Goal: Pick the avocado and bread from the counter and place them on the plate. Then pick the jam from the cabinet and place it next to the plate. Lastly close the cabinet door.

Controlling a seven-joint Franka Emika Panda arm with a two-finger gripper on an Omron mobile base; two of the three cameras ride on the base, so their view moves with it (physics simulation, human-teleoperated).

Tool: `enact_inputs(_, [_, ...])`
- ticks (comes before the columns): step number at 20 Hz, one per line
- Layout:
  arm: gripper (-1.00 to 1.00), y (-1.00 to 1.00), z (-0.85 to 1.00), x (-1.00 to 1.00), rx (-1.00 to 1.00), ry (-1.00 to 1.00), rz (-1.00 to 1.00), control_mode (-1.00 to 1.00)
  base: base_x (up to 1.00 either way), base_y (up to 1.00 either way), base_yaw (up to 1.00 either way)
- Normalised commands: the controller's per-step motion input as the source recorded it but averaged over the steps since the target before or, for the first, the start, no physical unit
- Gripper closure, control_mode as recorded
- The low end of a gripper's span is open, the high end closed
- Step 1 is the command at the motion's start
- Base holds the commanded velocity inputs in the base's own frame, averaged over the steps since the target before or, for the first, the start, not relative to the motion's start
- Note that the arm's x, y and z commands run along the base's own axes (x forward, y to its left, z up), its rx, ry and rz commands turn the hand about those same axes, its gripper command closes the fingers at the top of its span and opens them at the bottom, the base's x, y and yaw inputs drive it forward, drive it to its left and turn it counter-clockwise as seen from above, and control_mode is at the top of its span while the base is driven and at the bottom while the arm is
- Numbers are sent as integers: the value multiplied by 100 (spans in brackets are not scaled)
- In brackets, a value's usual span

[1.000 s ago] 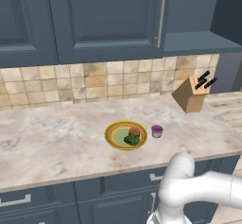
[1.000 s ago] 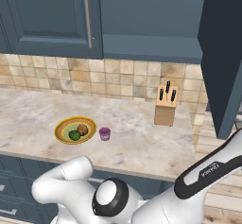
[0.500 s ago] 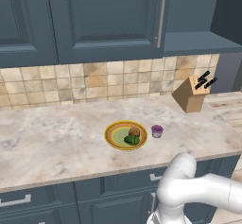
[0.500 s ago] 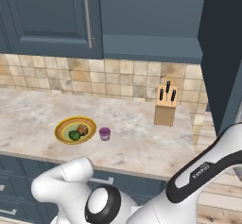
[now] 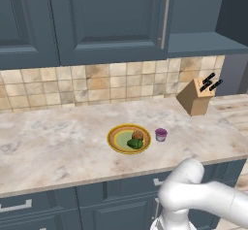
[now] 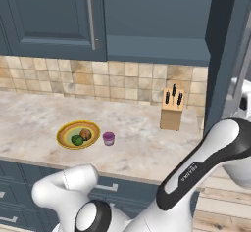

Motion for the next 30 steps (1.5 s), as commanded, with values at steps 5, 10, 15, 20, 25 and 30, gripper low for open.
enact_inputs(5, [-100, 31, 22, -1, -6, -1, 0, -100, 0, 0, 0])
enact_inputs(10, [-100, 49, 0, 0, -9, 0, 0, -100, 0, 0, 0])
enact_inputs(15, [-100, 56, 0, 0, -10, 0, 0, -100, 0, 0, 0])
enact_inputs(20, [-100, 55, 0, 0, -9, 0, 0, -100, 0, 0, 0])
enact_inputs(25, [-100, 44, 0, 9, -8, 0, 0, -100, 0, 0, 0])
enact_inputs(30, [-100, 28, 0, 17, -7, 0, 0, -100, 0, 0, 0])
